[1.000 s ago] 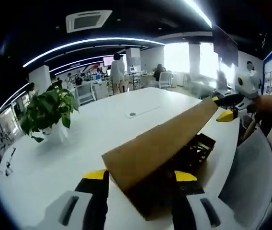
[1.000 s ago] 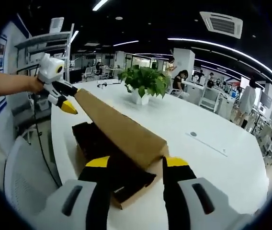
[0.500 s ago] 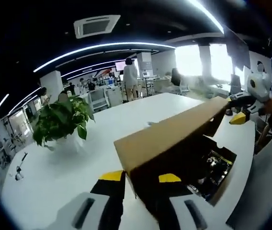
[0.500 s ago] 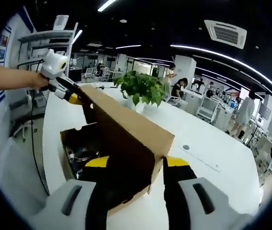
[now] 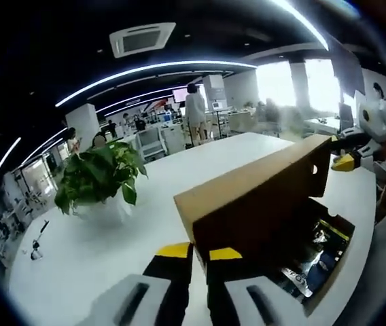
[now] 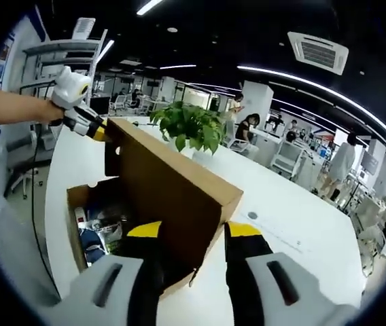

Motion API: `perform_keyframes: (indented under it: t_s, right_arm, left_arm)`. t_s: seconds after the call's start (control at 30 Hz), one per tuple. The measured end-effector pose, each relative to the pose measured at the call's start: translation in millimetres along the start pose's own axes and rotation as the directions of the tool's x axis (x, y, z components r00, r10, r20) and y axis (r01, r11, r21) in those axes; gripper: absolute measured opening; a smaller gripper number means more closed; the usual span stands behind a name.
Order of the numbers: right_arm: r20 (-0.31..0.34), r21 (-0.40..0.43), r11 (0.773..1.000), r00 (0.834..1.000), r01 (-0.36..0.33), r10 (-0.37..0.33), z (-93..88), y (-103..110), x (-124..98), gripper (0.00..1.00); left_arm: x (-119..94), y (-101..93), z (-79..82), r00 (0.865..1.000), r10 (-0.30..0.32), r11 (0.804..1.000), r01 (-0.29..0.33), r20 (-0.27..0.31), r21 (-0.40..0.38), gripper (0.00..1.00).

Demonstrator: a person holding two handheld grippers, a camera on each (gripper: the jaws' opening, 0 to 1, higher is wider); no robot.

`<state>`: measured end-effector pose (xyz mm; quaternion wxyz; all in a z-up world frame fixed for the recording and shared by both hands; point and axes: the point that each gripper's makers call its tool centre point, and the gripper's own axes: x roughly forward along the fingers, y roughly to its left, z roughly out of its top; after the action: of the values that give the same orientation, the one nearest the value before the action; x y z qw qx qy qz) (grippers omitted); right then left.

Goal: Operate the shoe box by opening the lid, removing the specified soft item, and placing it in the target area until the item is outside and the box remains undamaged.

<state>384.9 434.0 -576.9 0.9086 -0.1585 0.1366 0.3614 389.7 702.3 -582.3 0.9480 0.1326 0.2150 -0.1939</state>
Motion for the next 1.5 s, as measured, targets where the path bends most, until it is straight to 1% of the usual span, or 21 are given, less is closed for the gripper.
perform_keyframes:
  t_s: [0.1,0.17,0.3,0.33,0.43,0.57,0.7,0.77,0.9,0.97,1.1,1.2,1.3,1.4,1.43,1.5]
  right_arm:
    - [-0.009,0.015,1.000,1.000,0.013,-0.013,-4.0,-6.5,2.5,0.27]
    - [-0.019,0.018,1.000,1.000,0.022,-0.022,-8.8,-8.8,3.5,0.27]
    - [-0.066,0.047,0.998,0.997,0.032,-0.028,-30.7,-11.3,3.8,0.23]
    - [-0.082,0.054,0.998,0.996,0.032,-0.027,-38.5,-10.4,4.1,0.22]
    - [-0.110,0.055,0.998,0.994,0.034,-0.028,-53.4,-8.6,5.0,0.18]
    - [-0.139,0.062,0.997,0.990,0.040,-0.031,-68.3,-6.6,7.6,0.15]
    - [-0.161,0.103,0.994,0.987,0.035,-0.019,-81.8,-3.3,13.1,0.13]
    - [-0.160,0.119,0.992,0.987,0.041,-0.021,-84.1,-3.1,16.3,0.11]
    - [-0.175,0.126,0.991,0.984,0.051,-0.029,-89.2,-2.7,24.9,0.06]
    - [-0.183,0.118,0.991,0.982,0.060,-0.037,-91.0,-3.8,28.6,0.05]
    - [-0.187,0.105,0.991,0.981,0.079,-0.058,-91.8,-8.6,31.3,0.01]
    - [-0.186,0.110,0.990,0.980,0.085,-0.063,-92.4,-11.9,31.9,0.01]
    - [-0.185,0.070,0.995,0.981,0.078,-0.063,-91.8,-12.3,32.9,0.01]
    - [-0.186,0.071,0.994,0.980,0.080,-0.066,-91.3,-12.9,33.4,0.00]
    - [-0.187,0.077,0.994,0.980,0.081,-0.066,-91.0,-13.5,34.1,0.00]
    - [-0.190,0.079,0.994,0.980,0.082,-0.065,-90.9,-14.2,34.9,0.00]
  left_arm:
    - [4.3,2.2,1.6,1.000,0.003,1.000,-0.003,0.001,0.002,0.05]
    - [7.7,4.3,2.4,1.000,0.005,1.000,-0.005,0.000,0.003,0.05]
    - [12.0,7.0,3.6,1.000,0.002,1.000,-0.002,0.001,0.001,0.05]
    - [13.2,7.6,3.9,1.000,0.001,1.000,-0.001,0.001,0.002,0.05]
    - [18.1,10.2,5.1,1.000,0.000,1.000,0.000,0.000,0.005,0.05]
    - [22.9,12.1,6.3,1.000,-0.002,1.000,0.002,-0.004,0.008,0.05]
    - [27.5,14.5,6.8,1.000,-0.004,1.000,0.004,-0.006,0.006,0.05]
    - [29.4,15.4,7.1,1.000,-0.006,1.000,0.006,-0.005,0.000,0.05]
    - [34.7,17.9,7.6,1.000,-0.008,1.000,0.008,-0.006,-0.005,0.05]
    - [37.7,19.0,7.9,1.000,-0.008,1.000,0.008,-0.007,-0.007,0.05]
    - [44.3,20.7,8.1,1.000,-0.009,1.000,0.009,-0.010,-0.012,0.06]
    - [49.5,22.1,7.8,1.000,-0.009,1.000,0.009,-0.012,-0.019,0.06]
    - [54.5,22.9,6.7,1.000,-0.006,1.000,0.006,-0.020,-0.015,0.06]
    - [59.4,20.2,-1.1,0.998,0.001,0.999,0.001,-0.057,0.034,0.08]
    - [60.8,17.7,-6.1,0.997,0.005,0.998,-0.001,-0.073,0.061,0.09]
    - [61.8,15.3,-13.0,0.996,0.019,0.998,-0.014,-0.083,0.067,0.09]
